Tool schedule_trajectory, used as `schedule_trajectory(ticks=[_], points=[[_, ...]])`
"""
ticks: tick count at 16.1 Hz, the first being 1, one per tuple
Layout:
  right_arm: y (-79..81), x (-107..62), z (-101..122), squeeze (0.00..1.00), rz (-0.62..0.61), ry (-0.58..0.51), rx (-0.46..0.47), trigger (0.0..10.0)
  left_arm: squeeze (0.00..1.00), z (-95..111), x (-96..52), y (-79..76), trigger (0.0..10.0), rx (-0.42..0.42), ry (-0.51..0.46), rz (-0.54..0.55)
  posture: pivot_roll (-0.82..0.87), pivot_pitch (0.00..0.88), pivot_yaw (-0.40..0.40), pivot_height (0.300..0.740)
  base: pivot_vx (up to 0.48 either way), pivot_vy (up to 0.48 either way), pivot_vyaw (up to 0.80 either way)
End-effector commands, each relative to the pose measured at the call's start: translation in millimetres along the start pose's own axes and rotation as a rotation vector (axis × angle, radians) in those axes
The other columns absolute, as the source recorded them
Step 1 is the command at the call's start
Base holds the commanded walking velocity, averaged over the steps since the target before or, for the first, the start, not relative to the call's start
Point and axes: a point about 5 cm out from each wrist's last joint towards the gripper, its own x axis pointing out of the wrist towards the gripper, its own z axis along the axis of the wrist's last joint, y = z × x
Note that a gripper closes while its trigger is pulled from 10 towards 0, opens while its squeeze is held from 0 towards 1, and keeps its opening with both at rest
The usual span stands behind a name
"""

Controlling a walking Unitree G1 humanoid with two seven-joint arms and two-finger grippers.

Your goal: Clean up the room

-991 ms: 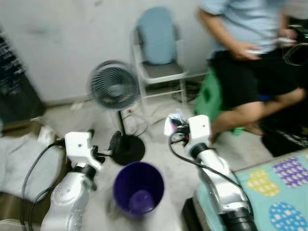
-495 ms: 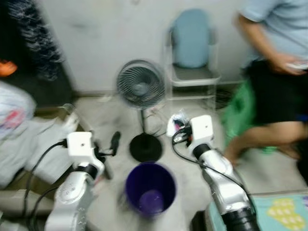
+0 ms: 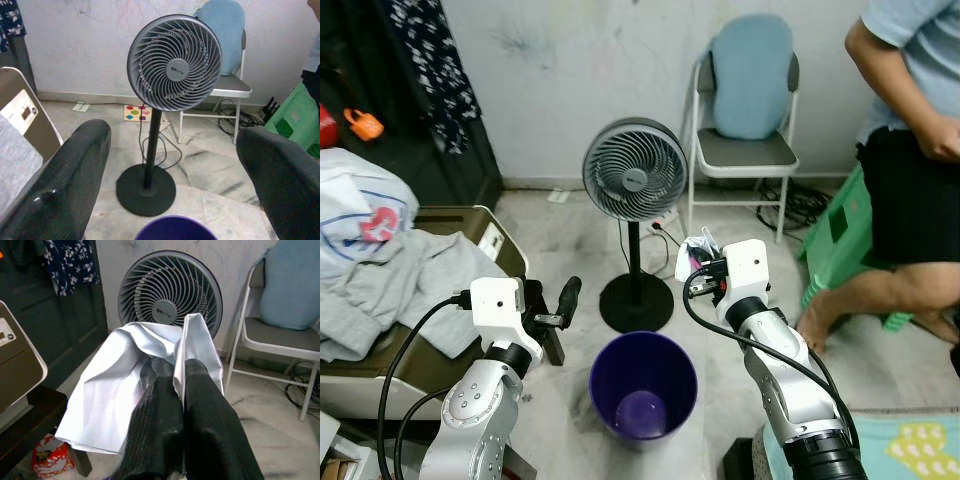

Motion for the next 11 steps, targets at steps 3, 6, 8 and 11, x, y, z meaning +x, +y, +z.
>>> schedule_trajectory(ticks=[3, 6, 8, 11], points=[[2.9, 2.1, 2.0, 0.00, 0.010, -0.007, -0.008, 10.0, 0.00, 5.0, -0.5, 0.2, 10.0, 0.007, -0.022, -0.011, -0.10, 0.000, 0.016, 0.740, 0.346, 0.000, 0.00], [2.1, 2.7, 1.5, 0.00, 0.006, -0.006, -0.008, 10.0, 0.00, 4.8, -0.7, -0.1, 10.0, 0.004, -0.021, -0.014, -0.10, 0.000, 0.016, 0.740, 0.375, 0.000, 0.00], [1.7, 2.9, 1.7, 0.00, 0.004, -0.006, -0.009, 10.0, 0.00, 4.9, -0.5, -0.2, 10.0, 0.002, -0.020, -0.014, -0.10, 0.000, 0.016, 0.740, 0.371, 0.000, 0.00], [1.1, 3.1, 2.1, 0.00, 0.000, -0.007, -0.011, 10.0, 0.00, 4.5, -0.1, 0.0, 10.0, -0.002, -0.016, -0.012, -0.10, 0.000, 0.016, 0.740, 0.309, 0.000, 0.00]])
